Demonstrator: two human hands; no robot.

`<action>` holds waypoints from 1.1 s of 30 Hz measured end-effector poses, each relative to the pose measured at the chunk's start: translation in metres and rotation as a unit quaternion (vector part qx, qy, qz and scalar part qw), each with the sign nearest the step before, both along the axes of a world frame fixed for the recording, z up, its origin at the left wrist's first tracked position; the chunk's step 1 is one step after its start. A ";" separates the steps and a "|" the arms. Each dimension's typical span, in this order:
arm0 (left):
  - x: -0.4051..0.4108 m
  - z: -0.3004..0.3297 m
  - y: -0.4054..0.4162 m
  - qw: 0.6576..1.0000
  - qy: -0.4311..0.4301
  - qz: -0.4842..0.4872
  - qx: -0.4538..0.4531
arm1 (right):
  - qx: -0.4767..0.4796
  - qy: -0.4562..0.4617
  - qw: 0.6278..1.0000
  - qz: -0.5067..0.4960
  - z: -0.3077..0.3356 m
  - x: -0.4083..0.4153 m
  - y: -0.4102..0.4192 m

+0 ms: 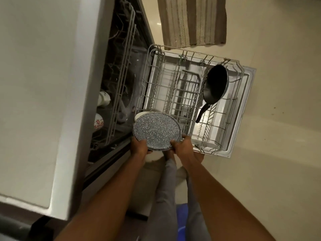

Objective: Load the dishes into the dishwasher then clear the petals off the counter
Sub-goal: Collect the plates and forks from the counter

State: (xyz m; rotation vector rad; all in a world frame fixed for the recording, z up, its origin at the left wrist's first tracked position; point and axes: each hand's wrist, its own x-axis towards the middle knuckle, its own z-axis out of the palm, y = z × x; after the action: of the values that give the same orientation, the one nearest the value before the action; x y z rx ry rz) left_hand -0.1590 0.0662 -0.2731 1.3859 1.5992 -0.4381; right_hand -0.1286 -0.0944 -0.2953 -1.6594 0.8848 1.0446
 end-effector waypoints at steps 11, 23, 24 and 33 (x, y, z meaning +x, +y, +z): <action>0.036 -0.062 0.035 0.999 0.010 0.035 0.037 | 0.040 0.037 0.997 -0.057 -0.049 0.035 0.030; 0.045 -0.070 0.031 0.996 -0.057 0.067 0.021 | 0.011 0.039 0.998 -0.055 -0.073 0.052 0.036; 0.045 -0.070 0.031 0.994 -0.074 0.073 0.019 | 0.008 0.039 0.997 -0.059 -0.074 0.054 0.036; 0.071 -0.082 0.024 0.989 -0.076 0.124 -0.035 | 0.007 0.039 0.996 -0.085 -0.083 0.076 0.040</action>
State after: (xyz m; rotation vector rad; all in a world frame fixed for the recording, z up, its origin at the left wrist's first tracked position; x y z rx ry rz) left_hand -0.0882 0.0898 -0.3551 1.1229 1.5901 -0.2314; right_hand -0.0530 -0.0542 -0.3779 -1.5107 1.0481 1.0004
